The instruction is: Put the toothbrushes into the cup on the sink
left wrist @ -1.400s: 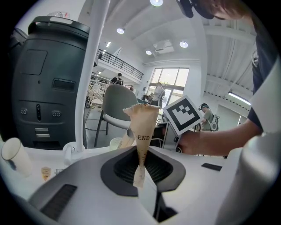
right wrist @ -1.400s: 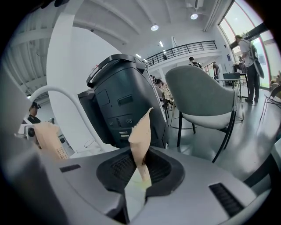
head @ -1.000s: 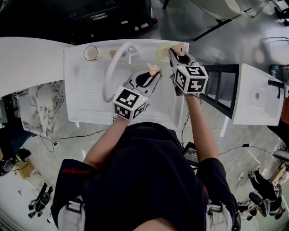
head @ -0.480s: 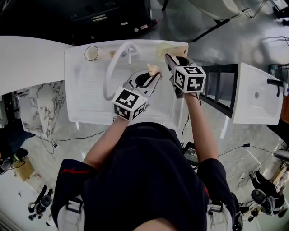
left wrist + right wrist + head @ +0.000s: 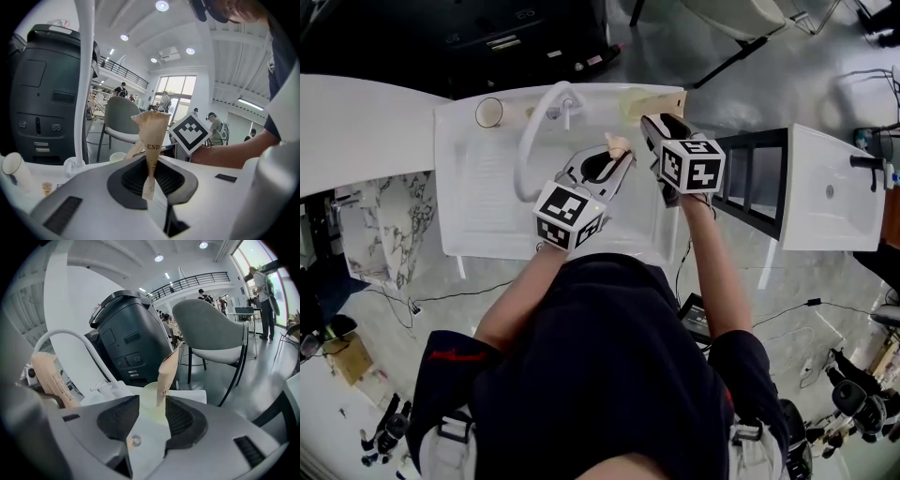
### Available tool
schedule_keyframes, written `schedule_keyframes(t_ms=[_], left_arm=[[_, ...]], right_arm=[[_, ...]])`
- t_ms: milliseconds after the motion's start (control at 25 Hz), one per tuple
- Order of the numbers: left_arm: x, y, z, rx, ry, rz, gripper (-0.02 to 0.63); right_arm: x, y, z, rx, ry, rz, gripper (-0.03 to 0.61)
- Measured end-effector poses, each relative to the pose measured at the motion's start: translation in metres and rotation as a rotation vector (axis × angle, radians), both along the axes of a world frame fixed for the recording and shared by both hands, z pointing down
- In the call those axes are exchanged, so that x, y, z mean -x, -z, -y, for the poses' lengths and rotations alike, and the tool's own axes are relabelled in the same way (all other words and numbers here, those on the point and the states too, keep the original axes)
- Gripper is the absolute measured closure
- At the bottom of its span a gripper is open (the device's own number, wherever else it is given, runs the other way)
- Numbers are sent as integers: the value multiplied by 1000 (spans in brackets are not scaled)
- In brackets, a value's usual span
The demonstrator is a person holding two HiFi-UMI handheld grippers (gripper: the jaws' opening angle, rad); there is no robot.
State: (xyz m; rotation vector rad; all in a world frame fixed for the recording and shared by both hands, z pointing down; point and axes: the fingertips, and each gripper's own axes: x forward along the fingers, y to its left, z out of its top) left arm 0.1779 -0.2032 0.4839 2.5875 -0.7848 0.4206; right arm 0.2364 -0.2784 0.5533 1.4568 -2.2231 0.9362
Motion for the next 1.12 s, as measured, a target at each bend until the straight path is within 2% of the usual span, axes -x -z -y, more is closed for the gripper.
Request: schedule_keyframes(t_ms=[400,560,680,1120], left_arm=[[4,13,-15,-28,-9,-10,569],[4,21,-25,-44,-24,-19,569],[5,26,-32,-57,-39,-25,569],[25,51,-52,-107,-49,-53,569]], right_arm=[[1,19,-21,-23,-2,0,418],[0,34,-29,-58,-20,-10,481],[2,44,-35,-84,-27,-21,504],[23,84,-68,-185,-57,-54,534]])
